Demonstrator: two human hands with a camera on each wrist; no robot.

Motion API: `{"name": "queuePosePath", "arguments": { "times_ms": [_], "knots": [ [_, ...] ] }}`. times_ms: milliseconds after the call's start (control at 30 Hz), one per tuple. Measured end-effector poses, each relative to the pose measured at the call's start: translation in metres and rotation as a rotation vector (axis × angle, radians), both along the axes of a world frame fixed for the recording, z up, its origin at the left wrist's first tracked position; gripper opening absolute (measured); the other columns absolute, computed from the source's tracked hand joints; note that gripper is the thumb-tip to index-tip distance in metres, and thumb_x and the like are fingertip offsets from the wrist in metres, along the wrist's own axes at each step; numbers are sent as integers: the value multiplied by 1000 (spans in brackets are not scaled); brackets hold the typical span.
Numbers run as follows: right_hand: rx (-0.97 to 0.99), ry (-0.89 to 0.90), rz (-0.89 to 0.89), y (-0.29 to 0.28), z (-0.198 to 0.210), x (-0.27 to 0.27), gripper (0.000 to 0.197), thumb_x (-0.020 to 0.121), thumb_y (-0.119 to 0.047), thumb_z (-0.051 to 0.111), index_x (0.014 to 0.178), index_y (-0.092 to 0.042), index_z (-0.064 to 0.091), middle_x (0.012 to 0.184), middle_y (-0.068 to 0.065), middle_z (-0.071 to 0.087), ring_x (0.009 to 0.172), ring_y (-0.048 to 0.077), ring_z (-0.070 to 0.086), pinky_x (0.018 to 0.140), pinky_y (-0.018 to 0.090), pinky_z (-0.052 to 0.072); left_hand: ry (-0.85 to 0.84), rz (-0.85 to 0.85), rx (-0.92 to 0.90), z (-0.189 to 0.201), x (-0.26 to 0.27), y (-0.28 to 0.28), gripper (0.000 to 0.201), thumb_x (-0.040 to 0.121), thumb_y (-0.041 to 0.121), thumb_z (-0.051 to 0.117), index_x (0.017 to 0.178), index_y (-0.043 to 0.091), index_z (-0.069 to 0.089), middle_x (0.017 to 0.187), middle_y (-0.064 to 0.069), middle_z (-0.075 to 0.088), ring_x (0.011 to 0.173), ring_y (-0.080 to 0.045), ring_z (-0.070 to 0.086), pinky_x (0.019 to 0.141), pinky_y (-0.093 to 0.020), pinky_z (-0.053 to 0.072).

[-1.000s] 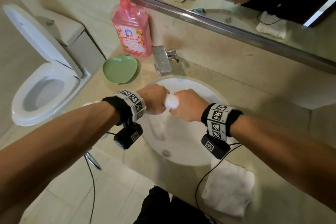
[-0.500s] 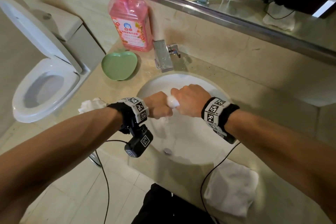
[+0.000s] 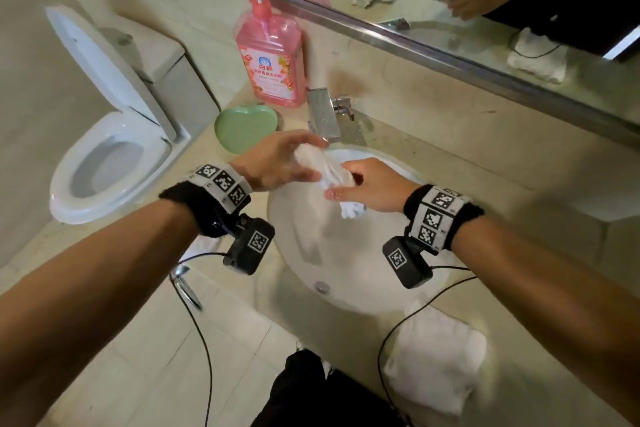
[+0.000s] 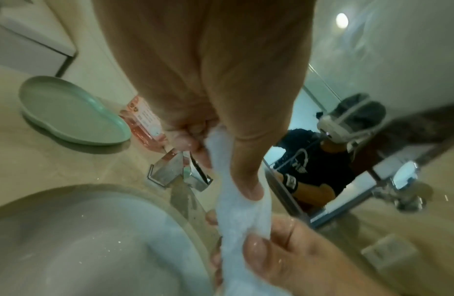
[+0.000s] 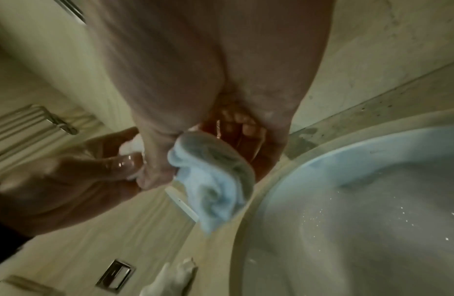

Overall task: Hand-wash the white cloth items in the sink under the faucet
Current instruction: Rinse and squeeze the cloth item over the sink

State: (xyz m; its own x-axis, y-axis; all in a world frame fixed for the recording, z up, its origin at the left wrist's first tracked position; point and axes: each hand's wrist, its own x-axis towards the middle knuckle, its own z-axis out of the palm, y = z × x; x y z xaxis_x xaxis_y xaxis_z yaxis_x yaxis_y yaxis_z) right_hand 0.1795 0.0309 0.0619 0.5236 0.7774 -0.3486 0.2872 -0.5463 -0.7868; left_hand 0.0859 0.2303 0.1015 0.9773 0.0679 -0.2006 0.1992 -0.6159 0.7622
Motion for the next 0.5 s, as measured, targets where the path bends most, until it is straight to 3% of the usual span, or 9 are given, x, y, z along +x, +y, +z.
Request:
{"name": "queuePosePath", "arguments": {
  "times_ms": [100, 167, 267, 367, 500],
  "knots": [
    [103, 276, -77, 4, 10, -15, 47, 90, -27, 74, 128, -18, 47, 111, 4, 72, 99, 19, 70, 90, 36, 53, 16, 293, -328, 6, -8, -3, 49, 78, 14, 81, 116, 7, 51, 95, -3, 64, 81, -14, 61, 75, -31, 52],
    [140, 313, -127, 10, 19, -25, 46, 91, -21, 71, 129, -21, 45, 115, 7, 71, 105, 22, 70, 98, 43, 53, 78, 368, -470, 7, -14, -8, 43, 86, 19, 74, 120, 7, 52, 97, -3, 66, 84, -15, 65, 82, -41, 57],
    [147, 163, -177, 18, 26, -35, 41, 87, -20, 72, 125, -22, 56, 116, 1, 66, 106, 14, 65, 98, 40, 52, 118, 393, -703, 9, -25, -14, 40, 93, 15, 65, 131, 17, 51, 114, -9, 65, 100, -25, 68, 92, -53, 55],
    [170, 133, -232, 24, 28, -50, 45, 84, -20, 76, 124, -21, 54, 111, -1, 66, 101, 13, 65, 92, 38, 55, 124, 368, -779, 10, -37, -14, 39, 98, 10, 56, 136, 20, 49, 122, -11, 63, 104, -26, 66, 91, -51, 55],
    [202, 179, -326, 29, 26, -78, 35, 87, -32, 76, 114, -27, 53, 104, -2, 72, 93, 12, 72, 84, 32, 58, 126, 293, -729, 8, -54, -9, 37, 100, 8, 51, 137, 12, 49, 116, -11, 61, 89, -18, 64, 76, -33, 54]
  ]
}}
